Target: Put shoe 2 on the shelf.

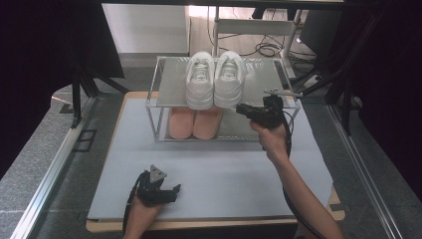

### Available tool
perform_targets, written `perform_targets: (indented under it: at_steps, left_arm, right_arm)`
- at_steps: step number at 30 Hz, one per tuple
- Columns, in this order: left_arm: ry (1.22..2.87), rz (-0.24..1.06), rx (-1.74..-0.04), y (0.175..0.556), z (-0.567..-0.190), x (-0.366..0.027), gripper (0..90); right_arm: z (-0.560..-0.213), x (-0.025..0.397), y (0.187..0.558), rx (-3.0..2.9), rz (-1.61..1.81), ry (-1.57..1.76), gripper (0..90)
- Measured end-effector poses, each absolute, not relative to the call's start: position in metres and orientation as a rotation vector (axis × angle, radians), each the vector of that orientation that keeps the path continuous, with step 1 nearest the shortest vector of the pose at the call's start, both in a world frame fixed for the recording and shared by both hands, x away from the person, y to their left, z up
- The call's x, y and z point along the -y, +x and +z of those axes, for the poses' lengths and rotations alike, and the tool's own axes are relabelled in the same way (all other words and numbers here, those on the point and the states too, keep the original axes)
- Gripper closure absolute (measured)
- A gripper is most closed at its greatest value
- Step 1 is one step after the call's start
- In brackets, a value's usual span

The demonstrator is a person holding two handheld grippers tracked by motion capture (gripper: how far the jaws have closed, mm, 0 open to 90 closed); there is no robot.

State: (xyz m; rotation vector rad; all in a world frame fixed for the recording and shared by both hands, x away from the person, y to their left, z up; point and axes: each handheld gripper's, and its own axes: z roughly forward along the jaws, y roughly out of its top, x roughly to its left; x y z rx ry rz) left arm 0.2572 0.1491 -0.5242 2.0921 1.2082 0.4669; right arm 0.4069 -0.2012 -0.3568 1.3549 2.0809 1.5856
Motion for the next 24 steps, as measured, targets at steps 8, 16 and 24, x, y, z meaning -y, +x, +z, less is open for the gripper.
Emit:
perform_targets:
  at_steps: [8,16,24]
  left_arm:
    - [2.089,0.466,-1.209,0.257,-0.524,-0.149,14.9]
    - [2.089,0.466,-1.21,0.257,-0.524,-0.149,14.9]
    - [2.09,0.467,-1.209,0.257,-0.524,-0.149,14.9]
  right_arm:
    - [-0.359,0.209,0.396,-2.1,1.528,1.288,57.8]
    - [-0.365,0.215,0.383,-2.129,1.448,1.202,44.3]
    - [-0.376,0.22,0.373,-2.176,1.363,1.135,36.2]
